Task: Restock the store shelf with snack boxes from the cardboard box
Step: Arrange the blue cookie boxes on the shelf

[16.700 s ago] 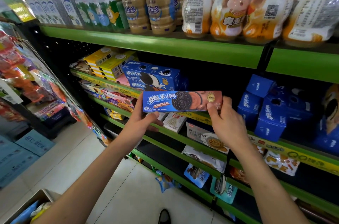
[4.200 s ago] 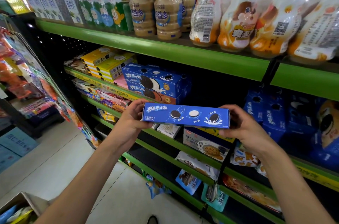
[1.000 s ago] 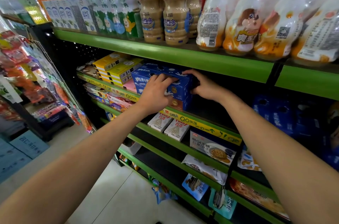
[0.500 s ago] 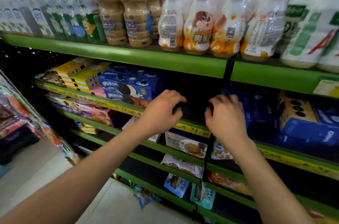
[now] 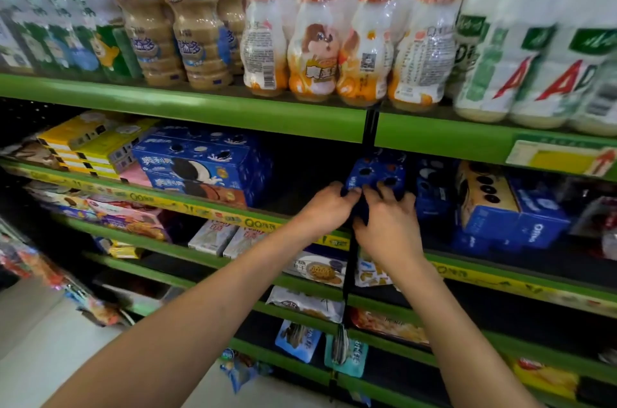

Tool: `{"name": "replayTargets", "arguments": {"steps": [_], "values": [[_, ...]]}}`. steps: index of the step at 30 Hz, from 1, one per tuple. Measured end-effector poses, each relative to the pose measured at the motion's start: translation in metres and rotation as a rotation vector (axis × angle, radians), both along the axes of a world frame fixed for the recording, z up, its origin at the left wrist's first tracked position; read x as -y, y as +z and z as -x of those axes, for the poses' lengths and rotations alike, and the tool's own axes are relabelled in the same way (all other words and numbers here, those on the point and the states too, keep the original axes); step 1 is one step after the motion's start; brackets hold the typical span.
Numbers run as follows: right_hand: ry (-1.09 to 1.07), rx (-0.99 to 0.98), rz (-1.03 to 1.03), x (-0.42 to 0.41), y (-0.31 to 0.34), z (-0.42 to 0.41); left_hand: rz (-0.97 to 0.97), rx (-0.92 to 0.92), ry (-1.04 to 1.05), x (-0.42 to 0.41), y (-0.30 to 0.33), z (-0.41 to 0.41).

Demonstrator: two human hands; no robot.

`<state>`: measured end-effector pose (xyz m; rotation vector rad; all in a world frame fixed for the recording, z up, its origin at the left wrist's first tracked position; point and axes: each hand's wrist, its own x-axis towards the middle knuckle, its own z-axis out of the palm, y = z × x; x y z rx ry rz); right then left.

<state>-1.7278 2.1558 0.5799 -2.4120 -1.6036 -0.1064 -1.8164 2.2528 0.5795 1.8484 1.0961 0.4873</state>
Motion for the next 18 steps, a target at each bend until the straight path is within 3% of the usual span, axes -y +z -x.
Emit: {"name": "replayTargets", "arguments": {"steps": [5, 9, 14, 18], "values": [[0.038, -0.094, -0.112, -0.005, -0.005, 0.000, 0.117, 0.248, 0.132, -0.003, 0.003, 0.010], [0.038, -0.121, -0.158, -0.009, -0.006, 0.008, 0.317, 0.409, 0.224, -0.004, 0.009, 0.014], [0.002, 0.172, -0.100, -0.015, -0.006, 0.018, 0.531, 0.599, 0.193, 0.005, 0.027, 0.012], [-0.056, 0.182, -0.014, -0.025, 0.000, 0.019, 0.499, 0.612, 0.100, 0.016, 0.038, 0.001]]}}
